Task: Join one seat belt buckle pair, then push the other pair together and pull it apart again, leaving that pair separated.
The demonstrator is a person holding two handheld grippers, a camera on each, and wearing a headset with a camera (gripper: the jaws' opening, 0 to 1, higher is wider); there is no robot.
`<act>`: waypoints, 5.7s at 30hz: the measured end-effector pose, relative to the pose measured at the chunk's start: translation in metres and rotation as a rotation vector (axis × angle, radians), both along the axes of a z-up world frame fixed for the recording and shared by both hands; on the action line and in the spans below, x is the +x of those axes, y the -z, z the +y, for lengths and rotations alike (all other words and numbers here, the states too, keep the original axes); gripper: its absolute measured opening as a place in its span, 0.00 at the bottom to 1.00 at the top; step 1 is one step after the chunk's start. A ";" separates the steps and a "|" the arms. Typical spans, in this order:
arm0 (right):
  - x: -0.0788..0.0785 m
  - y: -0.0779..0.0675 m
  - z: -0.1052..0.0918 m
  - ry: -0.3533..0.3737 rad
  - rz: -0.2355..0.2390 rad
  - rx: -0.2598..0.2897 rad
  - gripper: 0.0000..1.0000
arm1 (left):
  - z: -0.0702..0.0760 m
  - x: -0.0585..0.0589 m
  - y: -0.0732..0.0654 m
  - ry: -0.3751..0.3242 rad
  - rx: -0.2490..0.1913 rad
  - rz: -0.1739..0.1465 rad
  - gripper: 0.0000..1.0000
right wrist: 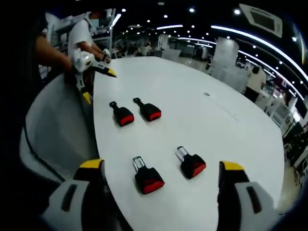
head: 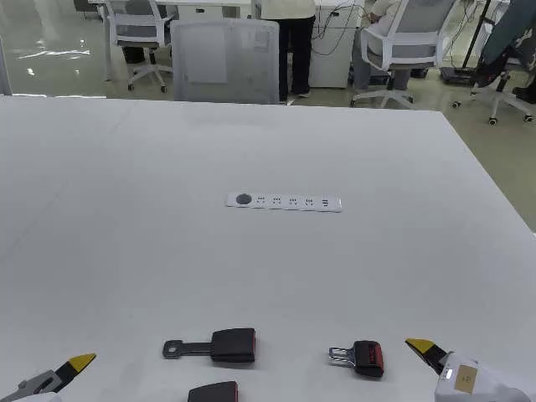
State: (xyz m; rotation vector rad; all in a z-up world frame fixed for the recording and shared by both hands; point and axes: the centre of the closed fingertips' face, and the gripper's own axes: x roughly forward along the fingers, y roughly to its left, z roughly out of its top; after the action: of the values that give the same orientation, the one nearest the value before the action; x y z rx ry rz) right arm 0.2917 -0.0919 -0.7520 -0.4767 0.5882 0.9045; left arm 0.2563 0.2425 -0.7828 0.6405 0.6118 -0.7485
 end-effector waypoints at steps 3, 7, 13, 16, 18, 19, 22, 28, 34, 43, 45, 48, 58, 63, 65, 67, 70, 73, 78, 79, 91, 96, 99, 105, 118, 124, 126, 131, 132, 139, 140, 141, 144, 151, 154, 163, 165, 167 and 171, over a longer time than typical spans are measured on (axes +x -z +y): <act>-0.001 -0.001 -0.007 0.007 -0.006 -0.004 1.00 | 0.000 0.000 0.000 0.000 -0.002 0.000 1.00; -0.004 0.001 -0.015 0.025 0.005 -0.007 1.00 | 0.000 0.001 -0.001 -0.001 -0.005 -0.005 1.00; -0.009 0.001 -0.013 0.026 0.006 -0.004 1.00 | -0.003 0.001 -0.003 0.001 -0.005 -0.006 1.00; -0.010 0.001 -0.012 0.026 0.005 -0.002 1.00 | -0.004 0.000 -0.004 0.002 -0.004 -0.009 1.00; -0.012 0.001 -0.012 0.023 0.008 -0.003 1.00 | -0.003 0.000 -0.004 0.001 -0.004 -0.011 1.00; -0.012 0.002 -0.012 0.022 0.008 -0.004 1.00 | -0.003 0.000 -0.004 0.002 -0.003 -0.012 1.00; -0.015 0.002 -0.012 0.016 0.008 -0.008 1.00 | -0.005 -0.001 -0.005 0.005 0.000 -0.014 1.00; -0.021 0.006 -0.011 0.003 0.009 -0.013 0.99 | -0.004 0.000 -0.005 0.011 0.009 -0.024 1.00; -0.020 0.011 -0.013 0.016 0.016 -0.013 0.98 | 0.000 0.002 -0.004 0.001 0.005 -0.030 1.00; -0.019 0.010 -0.005 0.008 0.016 -0.006 0.97 | 0.002 0.001 -0.001 0.010 0.005 -0.022 1.00; -0.020 0.010 -0.005 0.007 0.017 -0.008 0.97 | 0.003 0.001 0.000 0.009 0.006 -0.021 1.00; -0.020 0.011 -0.007 0.008 0.021 -0.013 0.97 | 0.003 0.000 0.001 0.014 0.011 -0.018 1.00; -0.017 0.004 -0.014 0.005 0.011 -0.020 0.98 | 0.002 -0.004 0.006 0.026 0.022 0.006 1.00; -0.017 0.005 -0.017 0.004 0.015 -0.021 0.98 | 0.001 -0.005 0.007 0.026 0.025 0.016 1.00; -0.018 0.006 -0.018 0.001 0.020 -0.025 0.98 | 0.001 -0.005 0.007 0.024 0.025 0.014 1.00; -0.021 0.006 -0.019 -0.005 0.025 -0.033 0.98 | 0.001 -0.005 0.007 0.021 0.026 0.013 1.00; -0.022 0.005 -0.021 -0.006 0.028 -0.034 0.98 | 0.000 -0.005 0.006 0.019 0.025 0.010 1.00; -0.022 0.007 -0.022 -0.006 0.032 -0.037 0.98 | -0.001 -0.005 0.007 0.022 0.027 0.014 1.00; -0.019 0.006 -0.020 -0.014 0.031 -0.032 0.97 | -0.001 -0.006 0.009 0.023 0.026 0.021 1.00; -0.019 0.006 -0.019 -0.013 0.031 -0.031 0.97 | -0.001 -0.006 0.009 0.024 0.025 0.021 1.00; -0.022 0.016 -0.017 -0.017 0.043 -0.030 0.99 | -0.001 -0.006 0.010 0.025 0.019 0.021 1.00; -0.019 0.018 -0.018 -0.006 0.045 -0.029 0.99 | -0.003 -0.008 0.011 0.034 0.019 0.030 1.00; -0.019 0.019 -0.019 -0.007 0.040 -0.035 0.98 | -0.003 -0.008 0.012 0.035 0.016 0.035 1.00; -0.020 0.021 -0.019 -0.006 0.049 -0.040 0.97 | -0.005 -0.009 0.010 0.035 0.011 0.041 1.00; -0.025 0.025 -0.022 -0.036 0.057 -0.075 0.79 | -0.013 -0.015 0.008 0.103 0.058 0.097 0.93; -0.024 0.031 -0.024 -0.071 0.054 -0.117 0.74 | -0.027 -0.011 0.020 0.153 0.073 0.163 0.92; -0.024 0.034 -0.023 -0.087 0.051 -0.133 0.72 | -0.030 -0.007 0.022 0.165 0.080 0.163 0.91; -0.026 0.042 -0.020 -0.110 0.085 -0.133 0.62 | -0.040 0.002 0.024 0.180 0.075 0.166 0.90; -0.026 0.044 -0.019 -0.119 0.078 -0.139 0.61 | -0.041 0.003 0.024 0.189 0.080 0.165 0.89; -0.028 0.050 -0.003 -0.188 0.074 -0.148 0.56 | -0.049 0.011 0.037 0.212 0.112 0.213 0.77; -0.028 0.048 0.002 -0.210 0.060 -0.138 0.53 | -0.052 0.012 0.039 0.220 0.112 0.224 0.75; -0.029 0.047 0.005 -0.221 0.056 -0.129 0.50 | -0.055 0.013 0.039 0.224 0.113 0.226 0.74; -0.028 0.053 0.008 -0.230 0.067 -0.138 0.50 | -0.063 0.021 0.044 0.246 0.129 0.215 0.68; -0.031 0.070 0.010 -0.263 0.113 -0.152 0.46 | -0.089 0.026 0.059 0.324 0.157 0.229 0.63; -0.029 0.076 0.009 -0.275 0.125 -0.169 0.44 | -0.098 0.030 0.061 0.335 0.145 0.237 0.59; -0.019 0.087 0.007 -0.306 0.166 -0.188 0.39 | -0.109 0.038 0.066 0.382 0.150 0.275 0.53; -0.020 0.089 0.008 -0.324 0.179 -0.193 0.39 | -0.112 0.037 0.066 0.397 0.153 0.287 0.52; -0.019 0.090 0.009 -0.336 0.177 -0.205 0.38 | -0.116 0.037 0.067 0.412 0.159 0.296 0.51; -0.022 0.095 0.010 -0.368 0.202 -0.222 0.34 | -0.120 0.034 0.068 0.436 0.163 0.317 0.45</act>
State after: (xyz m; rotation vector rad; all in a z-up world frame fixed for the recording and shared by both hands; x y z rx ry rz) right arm 0.2701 -0.0818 -0.8470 -0.7138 0.8059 1.2545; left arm 0.2901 0.1226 -0.8510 0.8260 0.8417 -1.2319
